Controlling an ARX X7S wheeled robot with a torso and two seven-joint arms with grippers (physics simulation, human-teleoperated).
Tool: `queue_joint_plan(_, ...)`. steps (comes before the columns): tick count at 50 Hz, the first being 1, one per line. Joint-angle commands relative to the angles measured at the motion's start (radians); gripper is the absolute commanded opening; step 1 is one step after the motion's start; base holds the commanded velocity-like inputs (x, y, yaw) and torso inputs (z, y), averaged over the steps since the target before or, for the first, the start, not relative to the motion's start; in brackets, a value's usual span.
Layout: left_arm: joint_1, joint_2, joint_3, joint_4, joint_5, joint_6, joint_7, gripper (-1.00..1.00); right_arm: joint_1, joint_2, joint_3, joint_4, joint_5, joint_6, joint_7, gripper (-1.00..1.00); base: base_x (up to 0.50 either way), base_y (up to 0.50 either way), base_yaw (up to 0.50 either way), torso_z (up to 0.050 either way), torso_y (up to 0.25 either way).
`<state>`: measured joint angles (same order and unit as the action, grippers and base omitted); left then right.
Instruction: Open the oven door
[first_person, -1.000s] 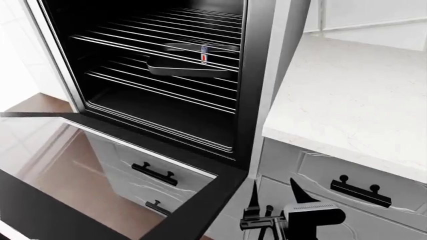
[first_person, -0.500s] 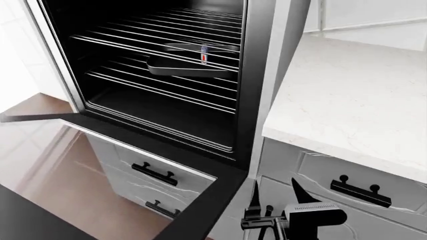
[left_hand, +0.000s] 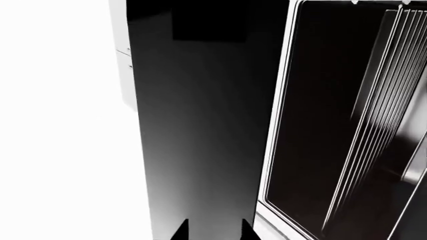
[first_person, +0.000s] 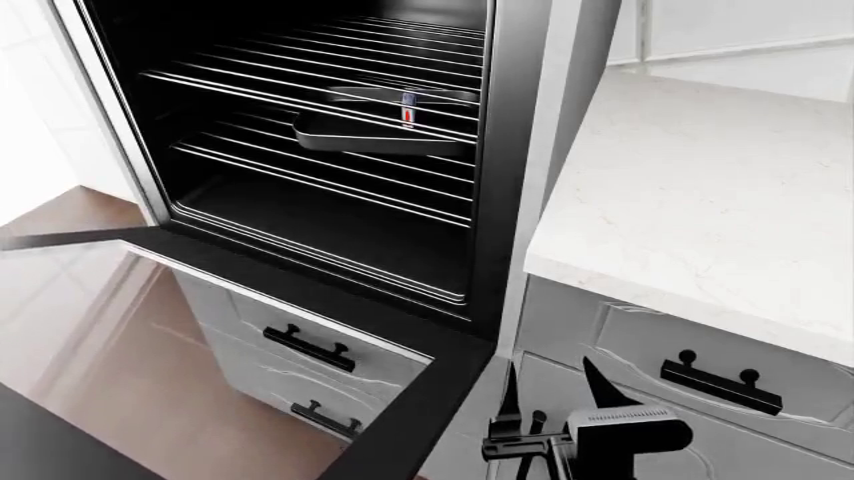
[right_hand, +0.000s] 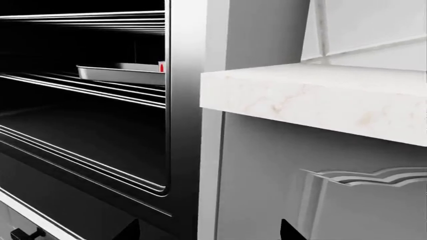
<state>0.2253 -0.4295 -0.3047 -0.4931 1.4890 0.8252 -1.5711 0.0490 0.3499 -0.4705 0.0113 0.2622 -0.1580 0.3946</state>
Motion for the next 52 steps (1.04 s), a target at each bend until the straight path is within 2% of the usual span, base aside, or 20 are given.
queue_joint_plan(1,-0.02,0.031,-0.028,-0.047,0.082,-0.018,0.0,-1.0,0.0,0.001,-0.001,0.001,0.0,-0.002,0.003,1.0,0.0,0.0,0.0,0.0,0.0)
queue_joint_plan(52,-0.044,0.062,-0.027,-0.156,0.082,-0.029,0.0,-1.0,-0.001,0.007,-0.008,0.002,-0.003,-0.01,0.017,1.0,0.0,0.0,0.0,0.0,0.0)
